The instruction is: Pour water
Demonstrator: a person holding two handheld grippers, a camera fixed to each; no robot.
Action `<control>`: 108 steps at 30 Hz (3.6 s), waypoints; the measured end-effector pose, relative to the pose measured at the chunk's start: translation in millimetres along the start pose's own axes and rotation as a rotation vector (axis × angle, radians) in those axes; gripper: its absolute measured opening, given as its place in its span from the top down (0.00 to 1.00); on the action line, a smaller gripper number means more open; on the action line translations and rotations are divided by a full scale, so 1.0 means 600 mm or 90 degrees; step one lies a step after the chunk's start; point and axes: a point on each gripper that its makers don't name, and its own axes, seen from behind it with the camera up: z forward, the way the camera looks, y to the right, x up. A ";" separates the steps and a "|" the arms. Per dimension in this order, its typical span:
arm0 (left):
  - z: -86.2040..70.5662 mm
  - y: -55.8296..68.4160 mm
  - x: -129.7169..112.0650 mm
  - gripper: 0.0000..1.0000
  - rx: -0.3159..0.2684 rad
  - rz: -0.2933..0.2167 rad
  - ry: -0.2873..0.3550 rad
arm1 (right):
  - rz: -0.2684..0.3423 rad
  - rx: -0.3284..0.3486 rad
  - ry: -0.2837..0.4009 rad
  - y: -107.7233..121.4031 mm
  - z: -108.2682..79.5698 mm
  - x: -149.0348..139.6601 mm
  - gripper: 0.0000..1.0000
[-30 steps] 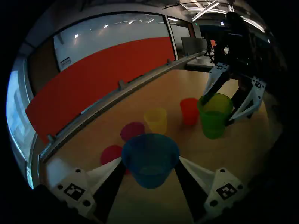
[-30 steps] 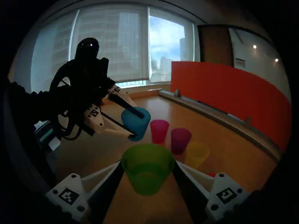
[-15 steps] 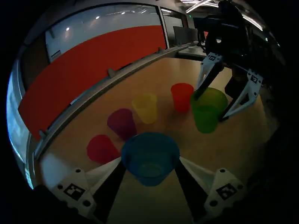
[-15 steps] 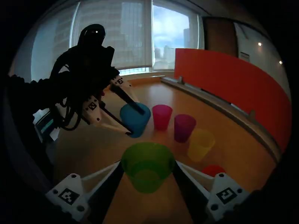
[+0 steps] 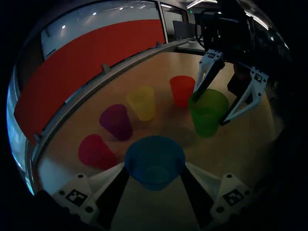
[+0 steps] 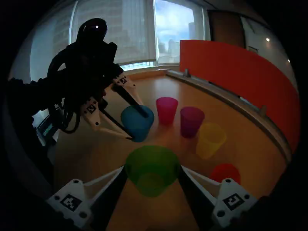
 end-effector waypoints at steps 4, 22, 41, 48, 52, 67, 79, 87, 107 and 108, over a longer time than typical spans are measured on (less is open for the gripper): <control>0.009 0.003 -0.004 0.15 -0.005 -0.002 -0.002 | -0.001 0.002 -0.009 0.001 0.006 -0.007 0.08; 0.025 0.015 -0.017 0.15 -0.019 -0.008 -0.009 | -0.025 -0.006 -0.034 0.001 0.020 -0.030 0.08; 0.018 0.014 -0.044 0.15 -0.020 -0.048 0.001 | -0.028 -0.015 -0.040 -0.003 0.022 -0.051 0.07; 0.014 0.010 -0.053 0.15 -0.016 -0.054 0.000 | -0.028 -0.020 -0.040 -0.003 0.019 -0.056 0.07; 0.017 0.007 -0.056 0.15 -0.014 -0.058 -0.003 | -0.025 -0.022 -0.036 -0.004 0.019 -0.056 0.06; 0.020 0.012 -0.072 0.15 -0.024 -0.067 -0.020 | -0.028 -0.029 -0.041 -0.003 0.016 -0.067 0.01; 0.005 0.008 -0.109 0.13 -0.007 -0.065 -0.053 | -0.014 -0.045 -0.045 0.001 -0.009 -0.092 0.00; -0.025 0.001 -0.131 0.13 0.017 -0.088 -0.048 | 0.005 -0.066 -0.047 0.001 -0.040 -0.116 0.01; -0.104 -0.030 -0.139 0.13 0.123 -0.164 0.023 | 0.080 -0.149 0.021 0.023 -0.133 -0.117 0.01; -0.109 -0.035 -0.137 0.13 0.135 -0.172 0.031 | 0.083 -0.156 0.026 0.025 -0.137 -0.116 0.01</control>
